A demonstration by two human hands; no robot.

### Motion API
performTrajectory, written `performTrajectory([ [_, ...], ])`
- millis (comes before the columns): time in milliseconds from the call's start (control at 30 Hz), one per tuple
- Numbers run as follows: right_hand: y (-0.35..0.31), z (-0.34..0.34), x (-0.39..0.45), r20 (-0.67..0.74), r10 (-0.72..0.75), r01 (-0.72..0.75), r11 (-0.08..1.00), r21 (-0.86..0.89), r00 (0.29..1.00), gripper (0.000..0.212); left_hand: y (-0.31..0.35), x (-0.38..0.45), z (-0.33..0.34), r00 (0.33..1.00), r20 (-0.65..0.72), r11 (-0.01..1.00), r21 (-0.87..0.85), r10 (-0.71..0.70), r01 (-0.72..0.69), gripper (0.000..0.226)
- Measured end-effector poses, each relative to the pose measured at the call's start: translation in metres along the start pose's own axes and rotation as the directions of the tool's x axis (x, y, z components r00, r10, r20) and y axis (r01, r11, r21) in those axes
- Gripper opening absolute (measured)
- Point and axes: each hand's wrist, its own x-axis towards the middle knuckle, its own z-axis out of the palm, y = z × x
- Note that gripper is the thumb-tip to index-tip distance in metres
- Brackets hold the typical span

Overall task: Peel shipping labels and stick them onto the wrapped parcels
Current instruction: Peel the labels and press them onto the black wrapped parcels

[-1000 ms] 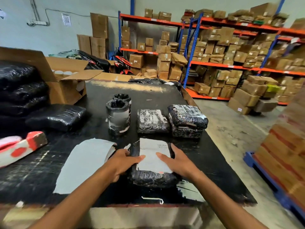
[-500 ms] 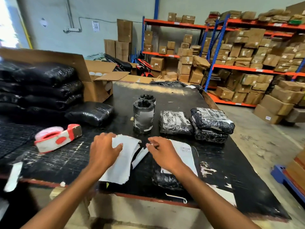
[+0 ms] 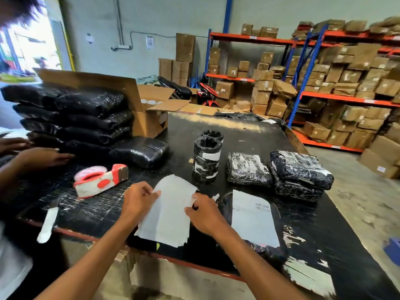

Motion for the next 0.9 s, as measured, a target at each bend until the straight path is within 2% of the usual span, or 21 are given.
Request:
performTrajectory([
  [67,0.001,-0.001,-0.001,-0.002,-0.003,0.003,1.000,0.009,1.000,0.014,0.006,0.000,-0.001,0.998,-0.025,0.996,0.068,0.054,-0.053,0.024],
  [167,0.002,-0.007,-0.001,-0.036,-0.006,0.008,0.999,0.050,0.999,0.023,0.019,-0.002,-0.005,0.989,-0.071,0.987,0.106,0.132,-0.124,0.022],
  [233,0.002,-0.012,0.000,-0.101,0.004,0.006,0.996,0.094,0.995,0.030,0.033,-0.007,-0.011,0.980,-0.093,0.983,0.060,0.176,-0.171,0.021],
  [300,0.000,-0.018,0.001,-0.139,0.059,-0.025,0.972,0.235,0.988,0.043,0.048,-0.014,-0.016,0.974,-0.101,0.977,-0.054,0.200,-0.207,0.019],
  [400,-0.007,-0.031,-0.006,0.018,0.175,-0.151,0.785,0.601,0.984,0.037,0.070,-0.025,-0.019,0.982,-0.068,0.938,-0.290,0.178,-0.190,0.017],
  [467,-0.011,-0.042,-0.015,0.101,0.169,-0.187,0.643,0.743,0.980,0.038,0.083,-0.031,-0.019,0.990,-0.018,0.885,-0.446,0.139,-0.132,0.018],
  [533,-0.013,-0.053,-0.022,0.099,0.144,-0.163,0.544,0.823,0.985,0.039,0.094,-0.037,-0.020,0.993,0.034,0.816,-0.574,0.114,-0.074,0.017],
  [567,-0.013,-0.058,-0.027,0.085,0.140,-0.147,0.531,0.834,0.987,0.038,0.099,-0.039,-0.019,0.992,0.055,0.786,-0.615,0.109,-0.052,0.016],
  [667,-0.011,-0.072,-0.036,0.064,0.165,-0.152,0.612,0.776,0.984,0.039,0.112,-0.044,-0.020,0.989,0.111,0.690,-0.723,0.098,0.012,0.011],
  [733,-0.009,-0.080,-0.043,0.056,0.144,-0.134,0.624,0.770,0.988,0.037,0.120,-0.047,-0.019,0.984,0.150,0.635,-0.771,0.101,0.052,0.008],
  [900,-0.012,-0.095,-0.057,-0.082,0.047,0.047,0.496,0.867,0.996,0.015,0.131,-0.054,-0.017,0.976,0.188,0.580,-0.810,0.112,0.090,0.009],
])
